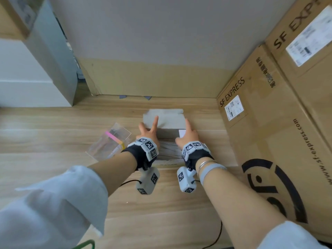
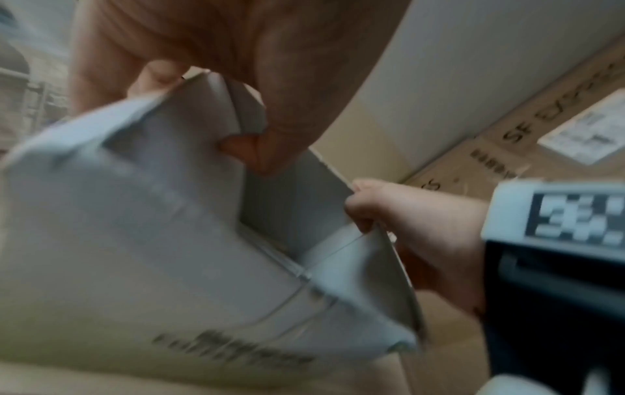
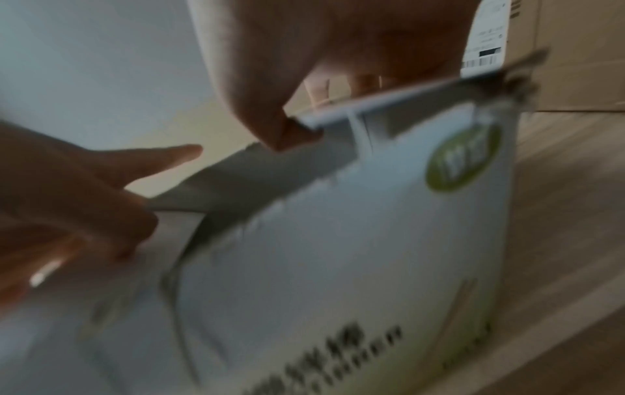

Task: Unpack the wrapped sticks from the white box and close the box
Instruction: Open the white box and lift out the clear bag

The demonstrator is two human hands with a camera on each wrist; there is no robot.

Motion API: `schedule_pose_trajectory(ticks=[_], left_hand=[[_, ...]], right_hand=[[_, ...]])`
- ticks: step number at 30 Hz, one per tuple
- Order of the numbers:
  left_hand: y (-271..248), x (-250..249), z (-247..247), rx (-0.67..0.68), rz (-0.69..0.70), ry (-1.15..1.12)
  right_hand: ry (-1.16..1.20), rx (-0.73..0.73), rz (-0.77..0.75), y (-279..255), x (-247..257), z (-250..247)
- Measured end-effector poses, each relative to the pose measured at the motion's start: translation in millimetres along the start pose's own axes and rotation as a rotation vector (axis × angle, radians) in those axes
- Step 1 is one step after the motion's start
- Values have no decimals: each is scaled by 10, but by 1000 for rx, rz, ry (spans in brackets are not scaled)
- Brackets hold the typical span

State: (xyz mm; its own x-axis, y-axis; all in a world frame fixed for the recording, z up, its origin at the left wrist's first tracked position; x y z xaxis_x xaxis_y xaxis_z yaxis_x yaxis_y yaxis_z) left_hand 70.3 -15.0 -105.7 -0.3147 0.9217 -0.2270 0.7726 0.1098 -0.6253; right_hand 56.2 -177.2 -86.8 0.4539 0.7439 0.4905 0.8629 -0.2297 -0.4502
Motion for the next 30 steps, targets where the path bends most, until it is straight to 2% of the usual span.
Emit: schedule_pose_trajectory(ticks=[4, 10, 13, 16, 18, 21, 23, 25, 28, 30], left_hand=[[60, -47, -223, 45, -3, -226], [7, -18, 36, 121, -15, -132], [-44, -18, 108, 41, -31, -11], [-79, -91, 51, -47, 19, 49], [-55, -81, 36, -30, 17, -2], [-28, -139, -51, 54, 57, -207], [-7, -190, -186, 88, 106, -343], [33, -126, -358, 34, 107, -387], [102, 103, -463, -99, 11, -268], [135, 149, -357, -61, 3, -183]], right_hand=[[-53, -51, 34, 53, -72, -338], [-187, -102, 46, 81, -182, -605], [-212, -74, 57, 78, -229, -463], [-209, -28, 50, 68, -250, -289], [-253, 4, 28, 74, -247, -241], [-322, 9, 50, 78, -282, -308], [-341, -13, 70, 80, -313, -392], [-355, -25, 82, 77, -364, -451], [-328, -77, 80, 55, -387, -489], [-303, -171, 25, 33, -298, -502]])
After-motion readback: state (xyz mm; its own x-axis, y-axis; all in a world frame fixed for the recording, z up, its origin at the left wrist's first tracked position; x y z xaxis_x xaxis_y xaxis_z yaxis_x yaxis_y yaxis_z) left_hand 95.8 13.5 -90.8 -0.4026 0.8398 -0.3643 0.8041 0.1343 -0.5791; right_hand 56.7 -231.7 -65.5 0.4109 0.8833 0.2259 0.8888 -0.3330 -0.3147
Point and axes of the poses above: each hand's wrist, its own y-axis towards the middle knuckle, its own z-axis out of the palm, x = y × z, the point moved 10 cm from there along y, towards the middle knuckle, and after that the axes turned 8 degrees about -z, right-handed, at the moved point
